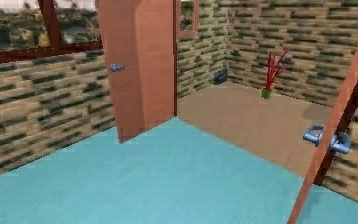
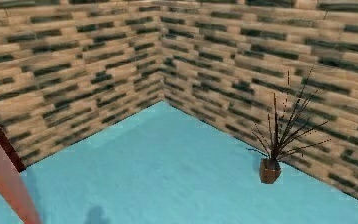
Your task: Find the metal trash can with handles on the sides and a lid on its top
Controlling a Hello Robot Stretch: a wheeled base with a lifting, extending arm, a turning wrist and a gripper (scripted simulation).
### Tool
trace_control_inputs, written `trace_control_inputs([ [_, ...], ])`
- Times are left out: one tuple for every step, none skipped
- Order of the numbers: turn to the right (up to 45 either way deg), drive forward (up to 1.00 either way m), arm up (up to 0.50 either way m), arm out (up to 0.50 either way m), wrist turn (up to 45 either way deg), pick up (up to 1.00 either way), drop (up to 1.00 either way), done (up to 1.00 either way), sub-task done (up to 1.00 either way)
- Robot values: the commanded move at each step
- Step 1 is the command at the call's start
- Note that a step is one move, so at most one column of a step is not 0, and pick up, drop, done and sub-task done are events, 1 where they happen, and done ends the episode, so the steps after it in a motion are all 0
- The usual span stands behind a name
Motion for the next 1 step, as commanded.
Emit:
trace_control_inputs([
  [0.0, 1.0, 0.0, 0.0, 0.0, 0.0, 0.0, 0.0, 0.0],
])
